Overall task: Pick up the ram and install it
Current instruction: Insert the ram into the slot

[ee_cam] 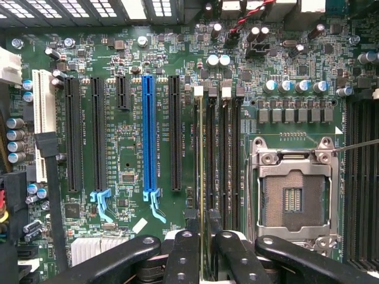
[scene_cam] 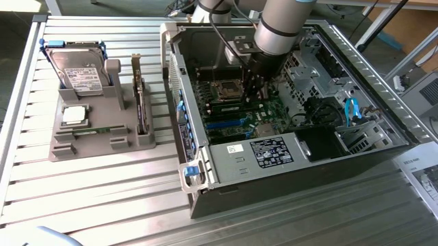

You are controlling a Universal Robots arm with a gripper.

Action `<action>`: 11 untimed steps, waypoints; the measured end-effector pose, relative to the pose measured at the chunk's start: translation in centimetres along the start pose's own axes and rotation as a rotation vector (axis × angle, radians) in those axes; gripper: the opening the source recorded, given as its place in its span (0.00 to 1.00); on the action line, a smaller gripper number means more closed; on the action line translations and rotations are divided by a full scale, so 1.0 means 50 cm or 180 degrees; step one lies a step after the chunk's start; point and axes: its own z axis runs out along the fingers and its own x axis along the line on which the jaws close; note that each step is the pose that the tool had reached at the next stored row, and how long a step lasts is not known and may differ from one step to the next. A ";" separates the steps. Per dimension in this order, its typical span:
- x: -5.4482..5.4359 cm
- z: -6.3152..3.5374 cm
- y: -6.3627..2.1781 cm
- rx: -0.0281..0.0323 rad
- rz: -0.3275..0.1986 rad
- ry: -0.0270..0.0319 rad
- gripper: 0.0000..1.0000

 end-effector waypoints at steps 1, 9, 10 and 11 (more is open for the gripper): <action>0.000 -0.003 0.000 0.0000 0.0000 0.0000 0.19; 0.000 -0.033 0.000 0.0000 0.0000 0.0000 0.19; 0.000 -0.037 0.000 0.0000 0.0000 0.0000 0.19; 0.000 -0.040 0.000 0.0000 0.0000 0.0000 0.19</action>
